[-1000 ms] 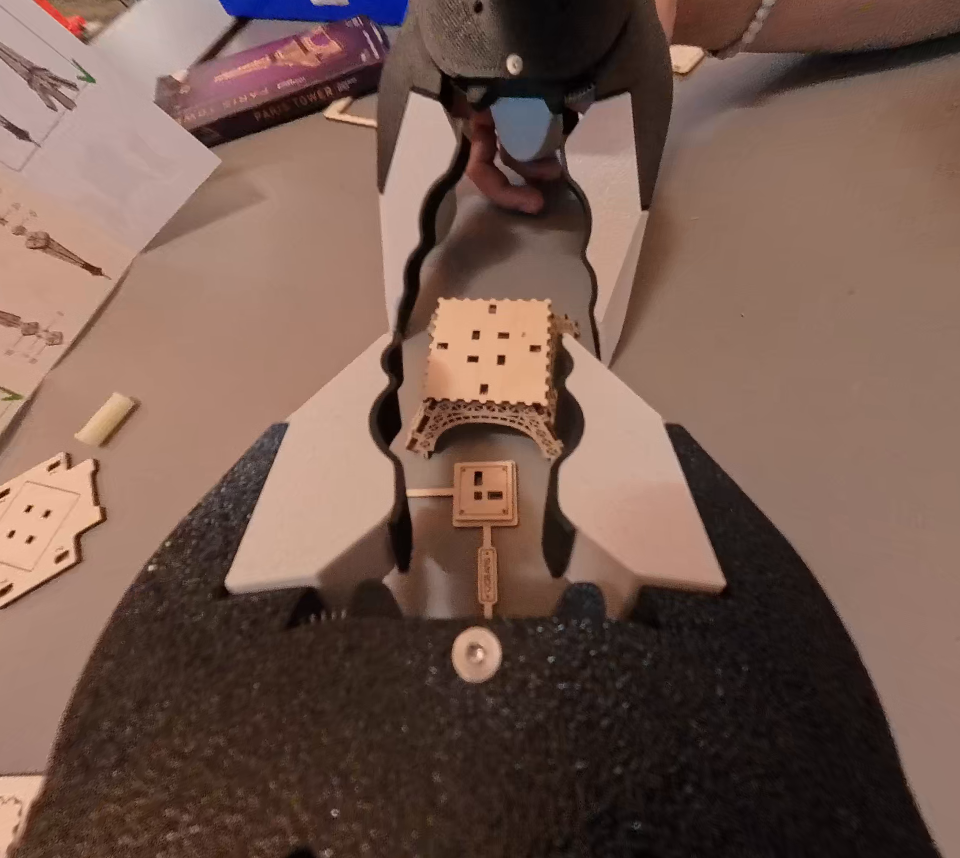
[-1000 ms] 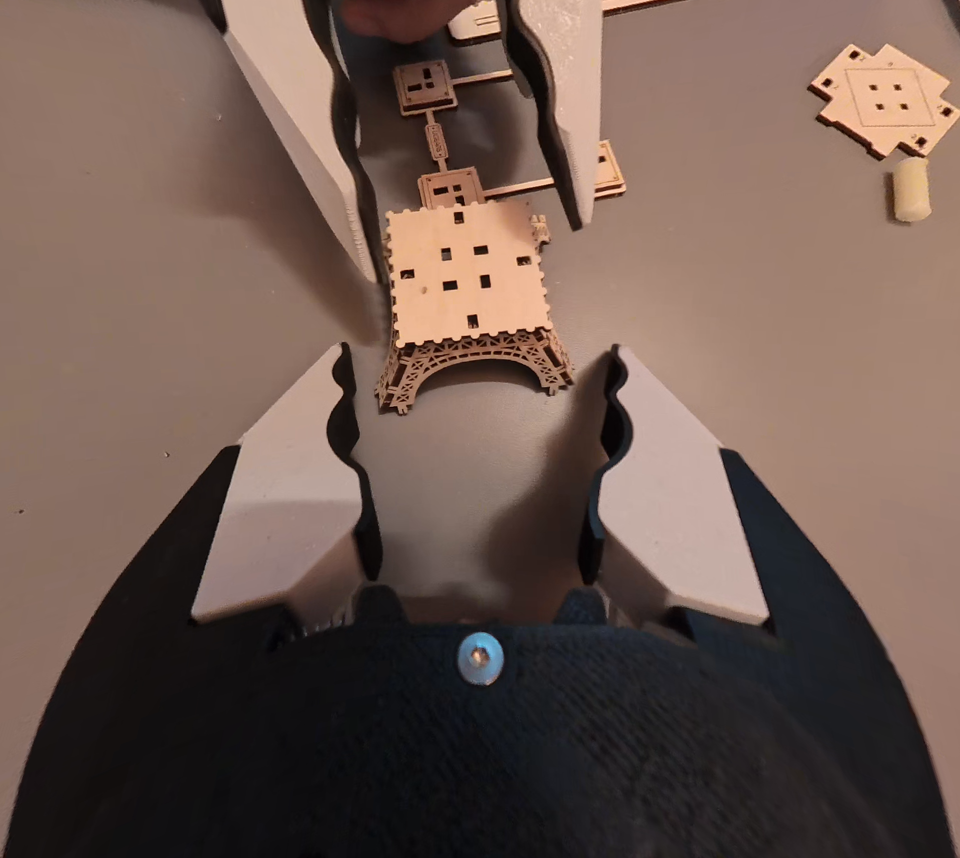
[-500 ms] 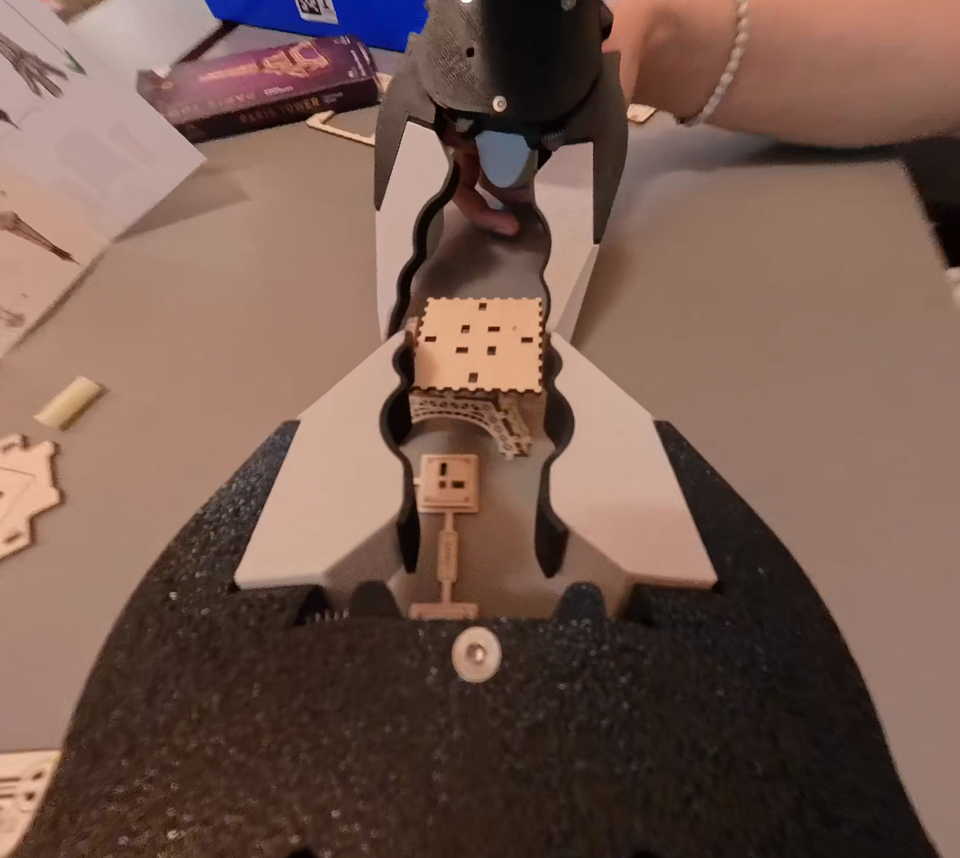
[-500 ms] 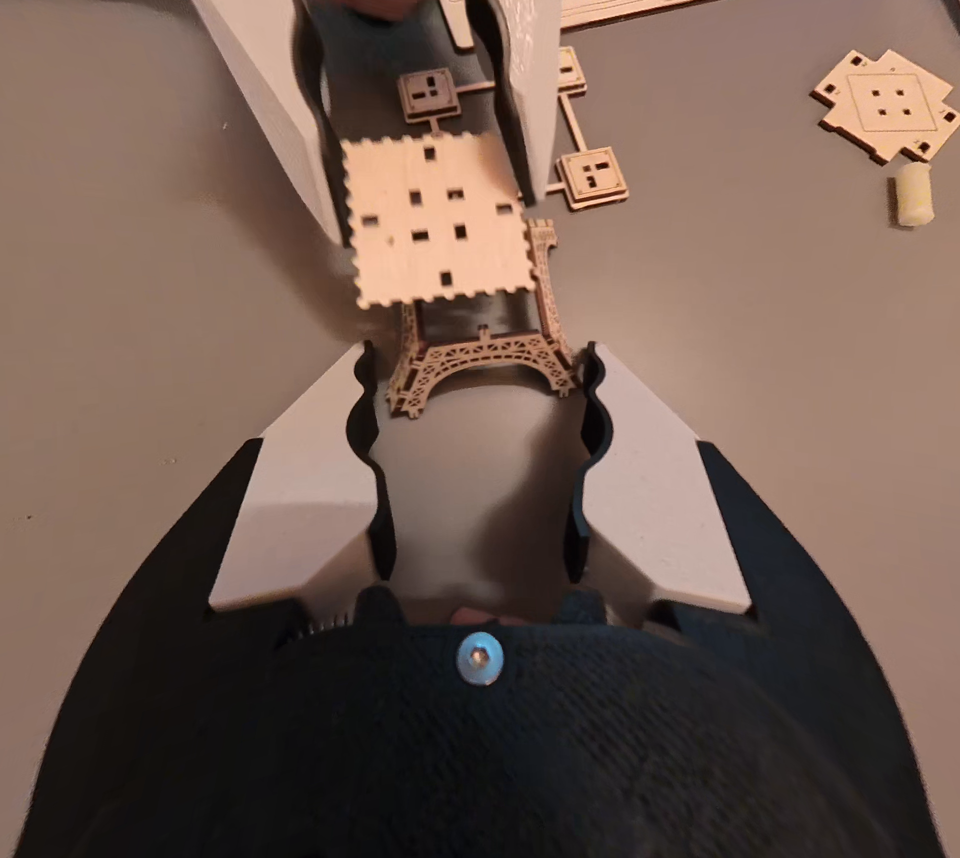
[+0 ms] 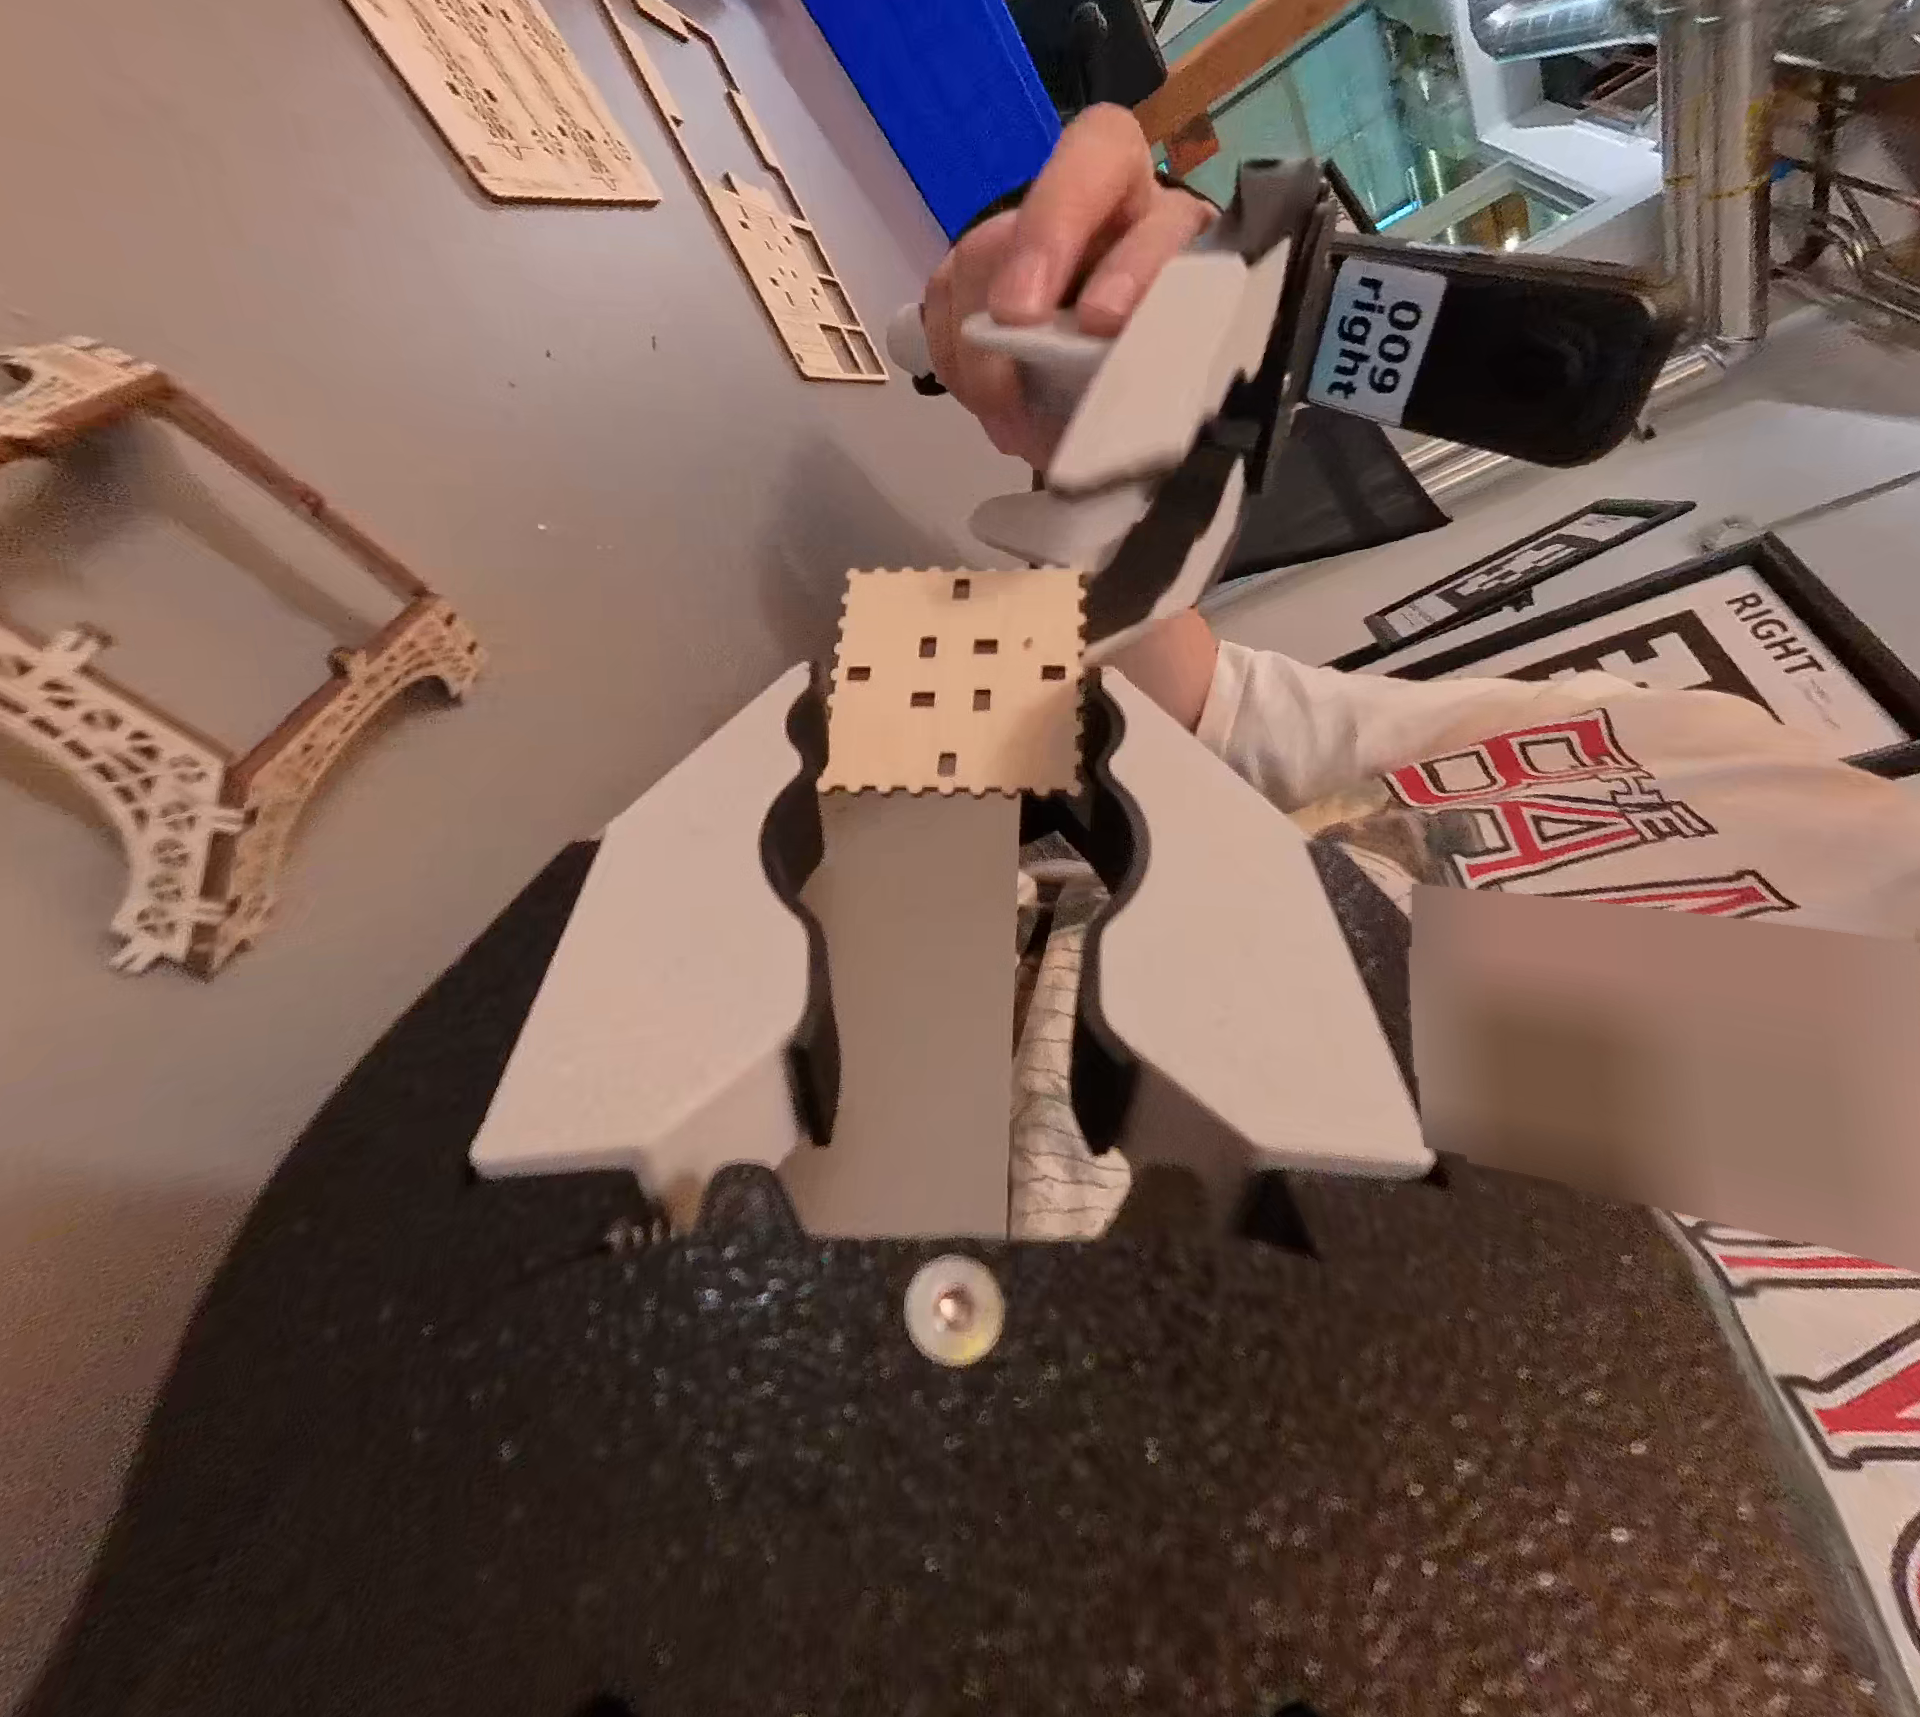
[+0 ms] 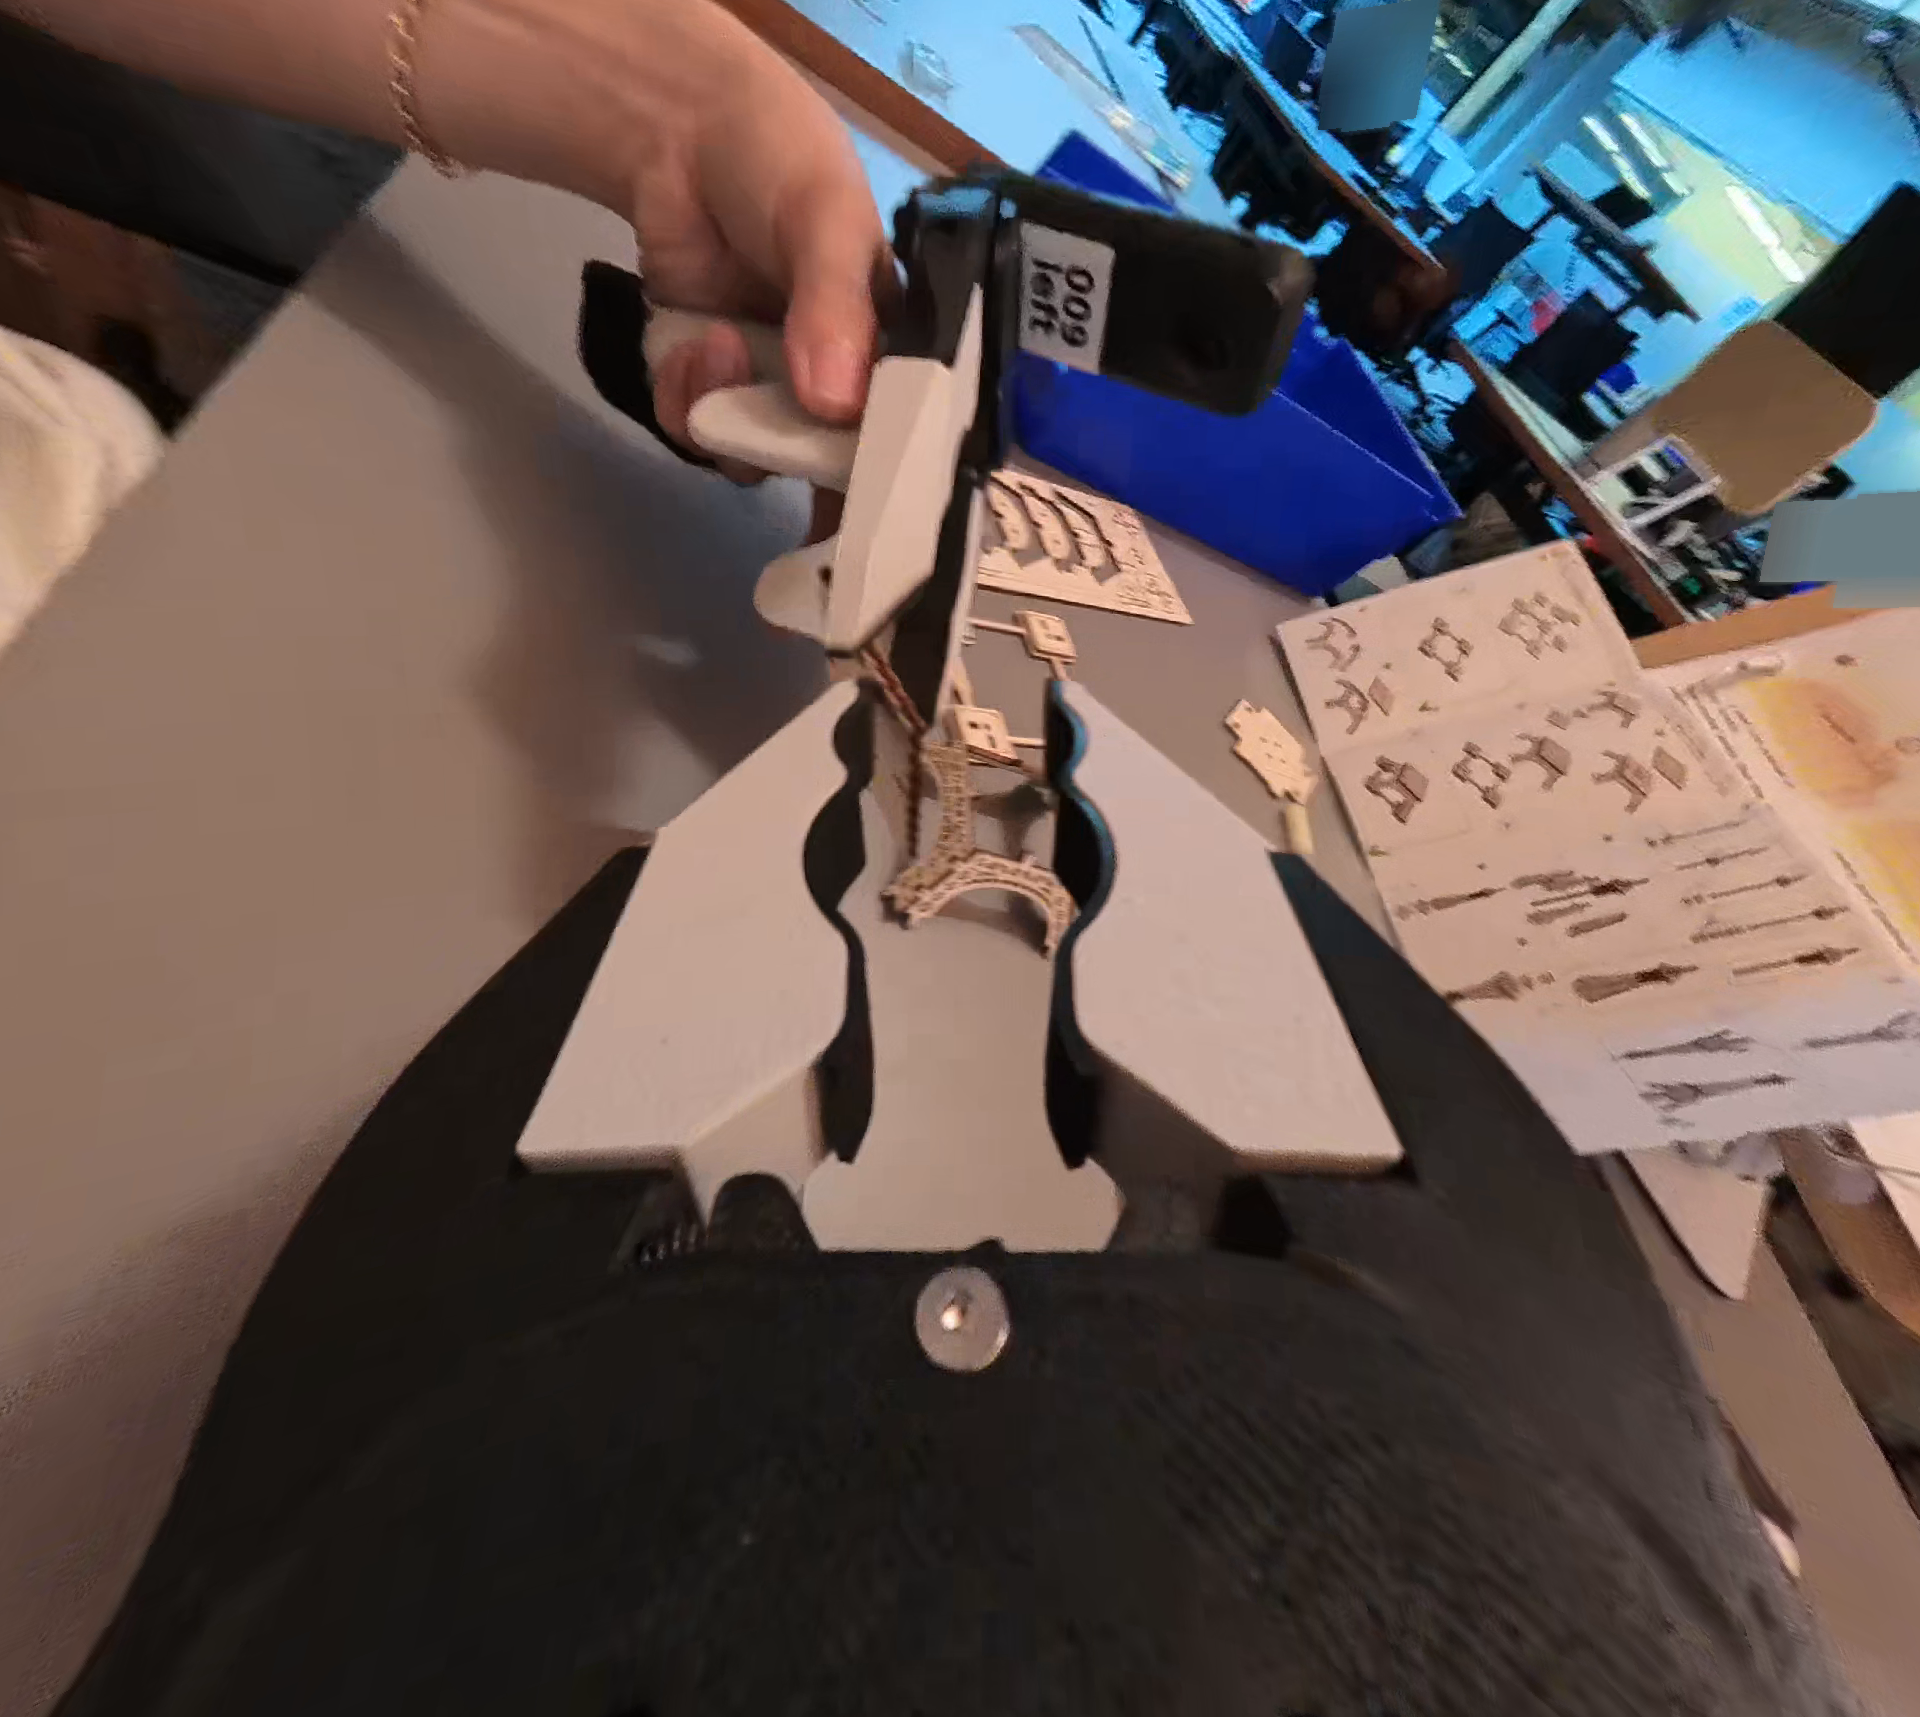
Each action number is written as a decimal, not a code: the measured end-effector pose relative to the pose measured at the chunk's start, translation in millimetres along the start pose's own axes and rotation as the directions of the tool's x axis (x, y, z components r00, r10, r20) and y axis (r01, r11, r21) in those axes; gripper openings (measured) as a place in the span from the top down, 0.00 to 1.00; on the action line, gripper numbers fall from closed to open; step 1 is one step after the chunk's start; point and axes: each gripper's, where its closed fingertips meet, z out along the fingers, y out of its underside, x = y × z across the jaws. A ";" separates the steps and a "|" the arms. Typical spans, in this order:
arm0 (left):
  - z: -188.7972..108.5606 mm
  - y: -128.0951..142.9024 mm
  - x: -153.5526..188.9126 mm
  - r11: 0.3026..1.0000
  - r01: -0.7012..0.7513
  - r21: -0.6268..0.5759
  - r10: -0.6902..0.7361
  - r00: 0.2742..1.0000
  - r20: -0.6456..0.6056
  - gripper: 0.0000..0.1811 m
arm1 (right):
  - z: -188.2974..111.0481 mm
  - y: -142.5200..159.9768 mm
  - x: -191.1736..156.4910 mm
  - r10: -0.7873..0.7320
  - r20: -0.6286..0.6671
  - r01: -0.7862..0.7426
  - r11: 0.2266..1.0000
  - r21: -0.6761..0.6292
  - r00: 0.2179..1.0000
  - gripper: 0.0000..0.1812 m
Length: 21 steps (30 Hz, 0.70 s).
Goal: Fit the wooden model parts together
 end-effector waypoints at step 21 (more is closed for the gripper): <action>-33.4 -18.0 -75.1 0.336 -0.631 -0.699 0.924 0.079 0.373 0.78 | 5.9 106.3 0.9 0.956 0.009 -0.926 0.288 -0.242 0.295 0.97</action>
